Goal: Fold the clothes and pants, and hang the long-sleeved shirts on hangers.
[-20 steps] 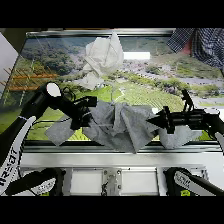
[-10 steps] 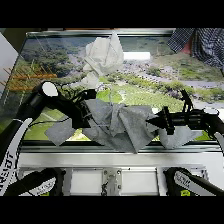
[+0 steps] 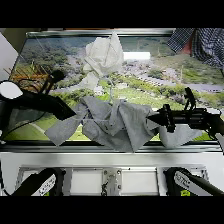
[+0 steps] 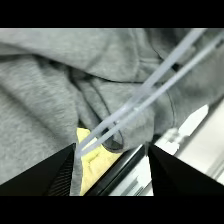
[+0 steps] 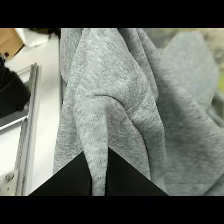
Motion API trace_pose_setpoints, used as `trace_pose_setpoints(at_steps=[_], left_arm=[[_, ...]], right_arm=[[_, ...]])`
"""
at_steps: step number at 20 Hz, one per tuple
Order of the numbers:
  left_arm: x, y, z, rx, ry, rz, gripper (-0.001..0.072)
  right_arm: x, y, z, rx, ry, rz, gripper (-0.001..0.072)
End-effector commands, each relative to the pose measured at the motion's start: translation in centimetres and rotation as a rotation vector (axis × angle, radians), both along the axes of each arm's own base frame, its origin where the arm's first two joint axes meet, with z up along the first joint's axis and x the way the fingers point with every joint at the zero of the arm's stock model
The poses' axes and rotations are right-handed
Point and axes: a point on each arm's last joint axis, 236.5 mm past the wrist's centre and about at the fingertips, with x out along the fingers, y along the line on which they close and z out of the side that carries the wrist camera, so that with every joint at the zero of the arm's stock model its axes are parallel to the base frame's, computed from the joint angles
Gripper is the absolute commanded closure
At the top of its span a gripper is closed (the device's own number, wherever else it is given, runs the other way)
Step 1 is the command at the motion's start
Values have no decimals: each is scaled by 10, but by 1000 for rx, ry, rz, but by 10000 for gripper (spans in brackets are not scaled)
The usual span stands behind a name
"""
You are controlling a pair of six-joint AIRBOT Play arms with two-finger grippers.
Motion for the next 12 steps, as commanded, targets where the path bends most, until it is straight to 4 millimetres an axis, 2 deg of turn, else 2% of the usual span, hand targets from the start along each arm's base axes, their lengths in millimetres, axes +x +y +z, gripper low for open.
trace_pose_setpoints(at_steps=[1, 4, 7, 9, 12], left_arm=[[15, 28, 8, -76, 13, 383, 253], [14, 37, -16, -130, 25, 588, 253], [10, 39, -46, -212, 133, 807, 252], [7, 22, -56, -334, 227, 882, 252], [13, -4, -57, -576, 333, 986, 252]], right_arm=[[17, -1, 30, 56, -46, -90, 694], [13, 0, 45, 42, -81, -106, 694], [12, 0, 56, 22, -103, -139, 694], [16, -1, 59, 2, -121, -174, 694], [16, -1, 61, 0, -120, -183, 694]])
